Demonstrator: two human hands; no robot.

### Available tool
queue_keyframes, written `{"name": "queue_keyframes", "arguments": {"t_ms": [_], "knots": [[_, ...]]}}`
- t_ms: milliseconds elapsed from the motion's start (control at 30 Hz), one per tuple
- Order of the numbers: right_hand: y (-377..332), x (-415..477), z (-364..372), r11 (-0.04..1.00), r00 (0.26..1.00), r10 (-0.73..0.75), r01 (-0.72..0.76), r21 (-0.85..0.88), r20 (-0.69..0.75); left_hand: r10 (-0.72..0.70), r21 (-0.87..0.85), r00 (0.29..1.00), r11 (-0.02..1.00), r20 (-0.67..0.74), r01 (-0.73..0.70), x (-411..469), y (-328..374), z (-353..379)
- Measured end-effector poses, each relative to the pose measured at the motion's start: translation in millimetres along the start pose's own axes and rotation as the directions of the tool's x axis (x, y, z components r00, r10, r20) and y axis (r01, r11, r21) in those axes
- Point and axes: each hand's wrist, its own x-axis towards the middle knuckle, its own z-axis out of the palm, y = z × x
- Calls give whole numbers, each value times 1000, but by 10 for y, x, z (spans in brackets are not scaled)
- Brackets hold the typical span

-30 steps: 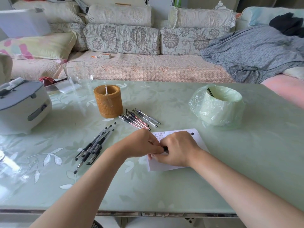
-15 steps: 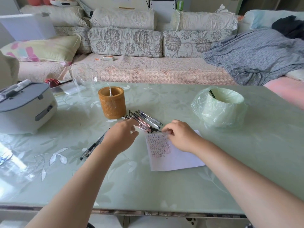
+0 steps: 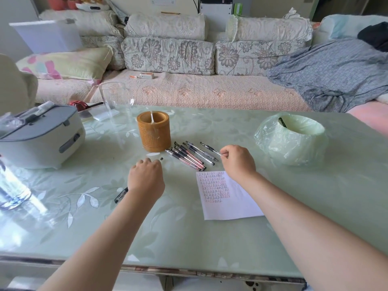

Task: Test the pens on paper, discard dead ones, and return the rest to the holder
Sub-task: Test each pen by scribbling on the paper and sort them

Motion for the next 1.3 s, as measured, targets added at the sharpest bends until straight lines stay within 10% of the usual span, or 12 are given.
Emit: {"name": "queue_keyframes", "arguments": {"t_ms": [967,1300], "knots": [[-421,-307,-96,940,927,-315,274,205,203,154,-373,984,911,-87,-175,-78,175,-199],[-396,-537,-370,884,950,-132,-17,467,284,351,-591,922,713,-165,-378,-194,421,-323]]}}
